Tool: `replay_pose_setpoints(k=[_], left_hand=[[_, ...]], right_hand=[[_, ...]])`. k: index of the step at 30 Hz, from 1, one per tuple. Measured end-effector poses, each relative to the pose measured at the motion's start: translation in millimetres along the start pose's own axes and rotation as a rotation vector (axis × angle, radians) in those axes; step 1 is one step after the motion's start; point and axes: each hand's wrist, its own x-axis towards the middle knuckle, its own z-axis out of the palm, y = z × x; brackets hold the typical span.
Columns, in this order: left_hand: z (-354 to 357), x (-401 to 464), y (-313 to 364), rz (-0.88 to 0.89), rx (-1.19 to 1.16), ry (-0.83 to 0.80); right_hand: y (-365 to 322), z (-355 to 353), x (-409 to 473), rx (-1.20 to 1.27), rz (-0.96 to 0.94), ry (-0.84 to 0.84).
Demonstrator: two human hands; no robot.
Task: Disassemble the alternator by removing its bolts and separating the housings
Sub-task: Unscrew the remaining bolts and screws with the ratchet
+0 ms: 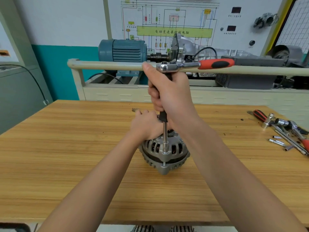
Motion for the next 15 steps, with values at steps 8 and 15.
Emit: replay_pose_setpoints(k=[8,15], left_hand=[[6.7,1.6,2.7,-0.109,0.169,-0.006],[12.2,0.3,6.3,-0.212,0.183,0.040]], right_hand=[[-7.0,-11.8,-0.3,0.052,0.101,0.054],[-6.4,-15.7,2.1,0.034,0.102,0.097]])
